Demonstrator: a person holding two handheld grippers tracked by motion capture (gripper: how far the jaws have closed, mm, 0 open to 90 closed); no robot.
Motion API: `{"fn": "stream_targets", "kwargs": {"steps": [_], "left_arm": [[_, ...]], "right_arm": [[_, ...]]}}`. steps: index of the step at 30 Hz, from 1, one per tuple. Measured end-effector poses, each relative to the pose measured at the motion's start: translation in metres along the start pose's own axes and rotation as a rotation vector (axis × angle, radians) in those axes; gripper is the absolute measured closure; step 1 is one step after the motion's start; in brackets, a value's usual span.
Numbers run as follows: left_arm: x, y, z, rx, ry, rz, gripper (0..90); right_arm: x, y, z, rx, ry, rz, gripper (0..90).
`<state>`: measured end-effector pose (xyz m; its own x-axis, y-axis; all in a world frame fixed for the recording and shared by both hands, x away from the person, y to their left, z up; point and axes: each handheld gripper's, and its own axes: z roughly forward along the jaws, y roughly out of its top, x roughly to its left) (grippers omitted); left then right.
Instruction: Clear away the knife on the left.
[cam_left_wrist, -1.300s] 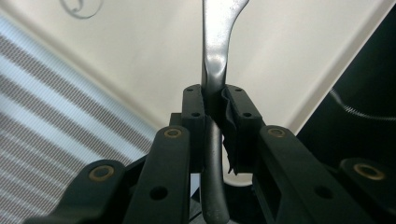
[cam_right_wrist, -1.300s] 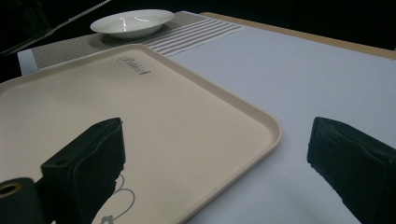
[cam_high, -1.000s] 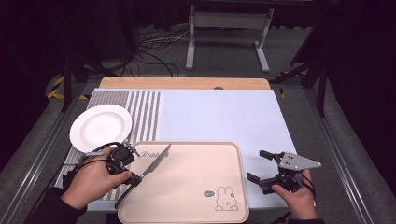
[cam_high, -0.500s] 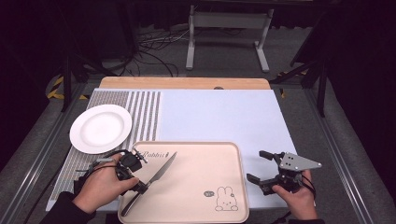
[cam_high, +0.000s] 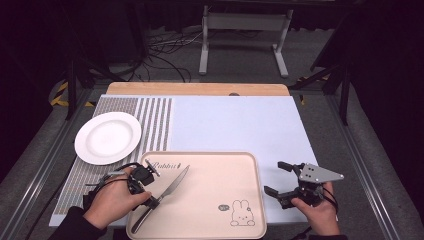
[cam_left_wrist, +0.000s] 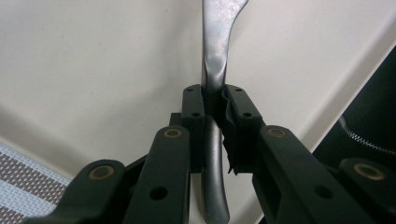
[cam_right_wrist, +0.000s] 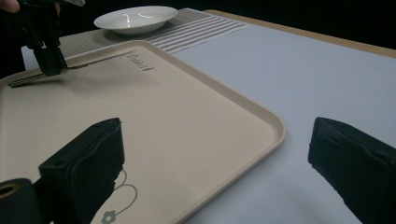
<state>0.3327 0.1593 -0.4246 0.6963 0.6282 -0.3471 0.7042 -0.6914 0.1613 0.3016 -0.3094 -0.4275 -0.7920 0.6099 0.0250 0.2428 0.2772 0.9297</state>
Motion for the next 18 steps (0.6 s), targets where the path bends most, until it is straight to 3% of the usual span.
{"fn": "stream_targets", "kwargs": {"steps": [18], "left_arm": [[0.0035,0.0004,0.0067,0.019,-0.002,-0.006,79.9]], "right_arm": [[-0.0012,-0.0006,0.0000,0.002,-0.003,0.014,4.7]]}}
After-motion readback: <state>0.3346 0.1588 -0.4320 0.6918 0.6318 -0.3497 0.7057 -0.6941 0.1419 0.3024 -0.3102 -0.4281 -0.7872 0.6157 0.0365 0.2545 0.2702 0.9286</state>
